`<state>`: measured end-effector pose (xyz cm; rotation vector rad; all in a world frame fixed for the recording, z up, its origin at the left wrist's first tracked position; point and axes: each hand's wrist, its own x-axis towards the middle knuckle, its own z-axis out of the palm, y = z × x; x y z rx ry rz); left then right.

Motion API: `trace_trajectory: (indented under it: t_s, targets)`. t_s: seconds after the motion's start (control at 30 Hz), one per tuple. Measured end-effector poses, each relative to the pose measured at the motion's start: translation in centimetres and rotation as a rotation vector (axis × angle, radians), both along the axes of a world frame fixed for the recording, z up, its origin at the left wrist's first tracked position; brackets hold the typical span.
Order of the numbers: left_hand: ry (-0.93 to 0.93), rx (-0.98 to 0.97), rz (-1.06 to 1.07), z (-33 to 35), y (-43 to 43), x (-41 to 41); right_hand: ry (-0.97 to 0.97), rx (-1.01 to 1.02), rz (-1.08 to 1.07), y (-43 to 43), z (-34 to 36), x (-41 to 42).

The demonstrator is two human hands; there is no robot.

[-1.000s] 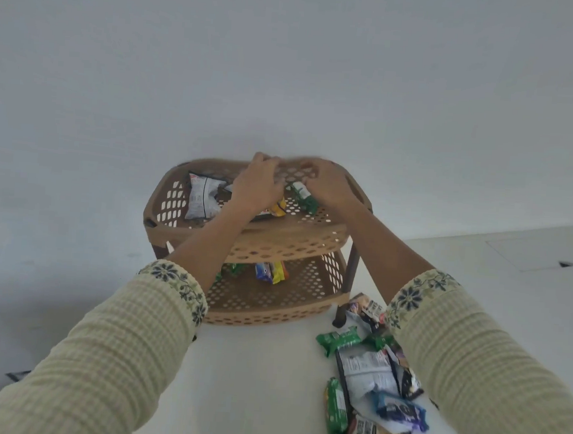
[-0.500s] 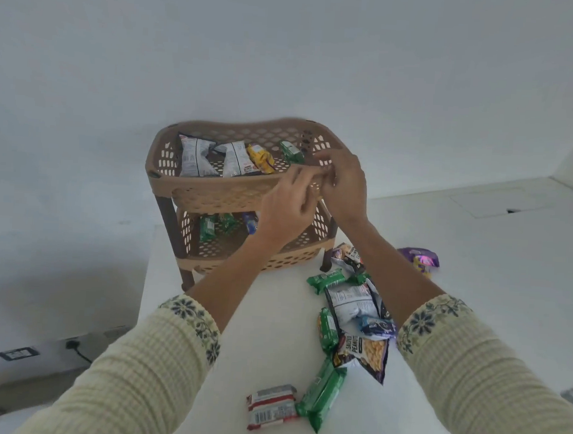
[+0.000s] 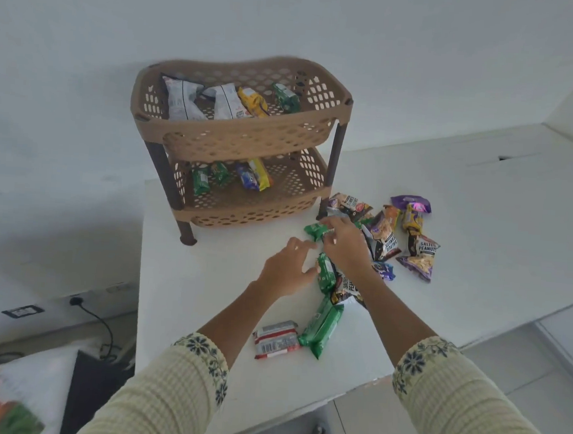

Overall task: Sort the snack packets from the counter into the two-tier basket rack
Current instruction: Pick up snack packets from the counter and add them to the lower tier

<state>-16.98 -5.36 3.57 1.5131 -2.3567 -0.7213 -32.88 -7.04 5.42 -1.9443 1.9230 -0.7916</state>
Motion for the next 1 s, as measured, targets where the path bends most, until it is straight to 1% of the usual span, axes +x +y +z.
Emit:
trace_trajectory:
  t_s: [0.13, 0.23, 0.3, 0.37, 0.43, 0.57, 0.7, 0.87, 1.0]
  targets:
    - [-0.050, 0.172, -0.008, -1.7, 2.5, -0.7, 0.050, 0.153, 0.010, 1.4, -2.0, -1.6]
    - [-0.063, 0.304, 0.047, -2.3, 4.2, -1.9, 0.241, 0.268, 0.015, 2.3, -3.2, -2.7]
    - [-0.076, 0.345, 0.076, -2.9, 5.4, -2.7, 0.318, 0.300, 0.033, 3.0, -4.1, -3.5]
    - [-0.100, 0.365, 0.096, -3.4, 6.4, -3.3, 0.351, 0.287, 0.048, 3.6, -4.8, -4.3]
    - [-0.141, 0.347, 0.133, -3.8, 7.1, -3.8, 0.380, 0.288, 0.063, 4.1, -5.2, -5.2]
    - [-0.289, 0.212, 0.151, -4.4, 8.5, -4.8, 0.443, 0.280, 0.135, 5.5, -6.4, -6.6]
    - [-0.368, 0.210, 0.187, -4.7, 9.3, -5.5, 0.534, 0.270, 0.182, 7.0, -7.0, -7.5]
    - [-0.353, 0.171, 0.268, -4.9, 9.8, -5.7, 0.557, 0.326, 0.227, 8.1, -6.9, -8.2]
    - [-0.224, 0.151, 0.386, -4.9, 10.2, -5.6, 0.493, 0.308, 0.226, 8.5, -6.3, -8.9]
